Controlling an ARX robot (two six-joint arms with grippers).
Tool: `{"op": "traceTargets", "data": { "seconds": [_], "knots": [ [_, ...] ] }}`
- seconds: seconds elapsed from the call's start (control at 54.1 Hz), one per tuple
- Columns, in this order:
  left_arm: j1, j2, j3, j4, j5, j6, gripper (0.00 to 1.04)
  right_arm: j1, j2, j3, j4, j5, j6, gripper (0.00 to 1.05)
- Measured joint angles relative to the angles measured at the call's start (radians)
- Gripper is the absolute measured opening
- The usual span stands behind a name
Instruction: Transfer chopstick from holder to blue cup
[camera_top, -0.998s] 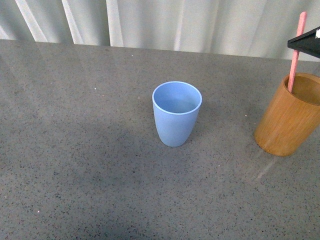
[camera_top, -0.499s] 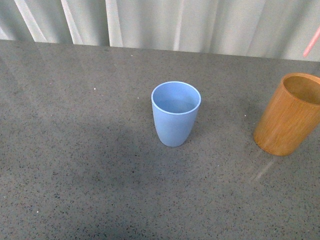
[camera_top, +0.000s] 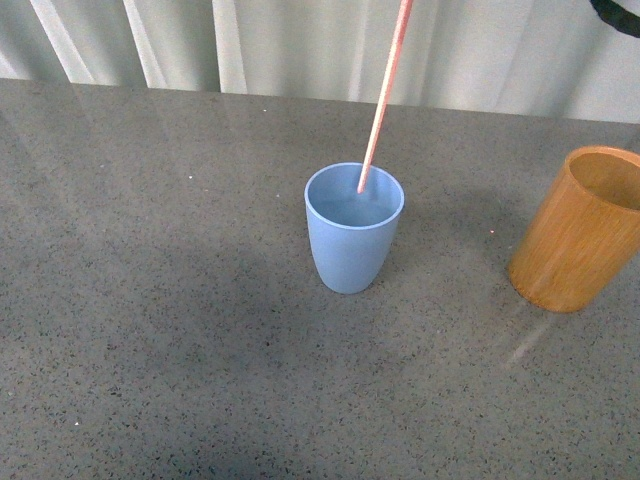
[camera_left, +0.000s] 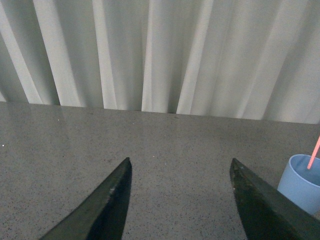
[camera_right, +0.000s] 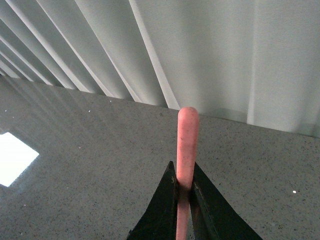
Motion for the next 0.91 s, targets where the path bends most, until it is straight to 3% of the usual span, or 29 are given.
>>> {"op": "traceTargets", "data": {
  "seconds": [0.185,0.277,0.481,0.555,0.629,0.647,0.684,0.776,0.906],
  "knots": [
    [0.0,0.0,0.0,0.0,0.0,0.0,0.99,0.029,0.023,0.04,-0.018,0.006,0.006,0.03],
    [0.0,0.0,0.0,0.0,0.0,0.0,0.97,0.043,0.033,0.042,-0.057,0.016,-0.016,0.03],
    [0.0,0.0,0.0,0.0,0.0,0.0,0.98,0.055,0.042,0.019,-0.073,0.036,-0.042,0.37],
    [0.0,0.0,0.0,0.0,0.0,0.0,0.98,0.041,0.003,-0.021,-0.057,0.04,-0.04,0.56],
    [0.0,0.0,0.0,0.0,0.0,0.0,0.98,0.02,-0.047,-0.055,-0.039,0.047,-0.04,0.67],
    [0.0,0.0,0.0,0.0,0.0,0.0,0.98,0.018,-0.064,-0.072,-0.013,0.089,-0.05,0.68],
    [0.0,0.0,0.0,0.0,0.0,0.0,0.98,0.009,-0.108,-0.128,0.1,0.243,-0.092,0.62],
    [0.0,0.0,0.0,0.0,-0.001,0.0,0.98,-0.022,-0.212,-0.255,0.279,0.472,-0.19,0.48],
    [0.0,0.0,0.0,0.0,-0.002,0.0,0.98,-0.09,-0.346,-0.44,0.366,0.491,-0.241,0.23]
  ]
}}
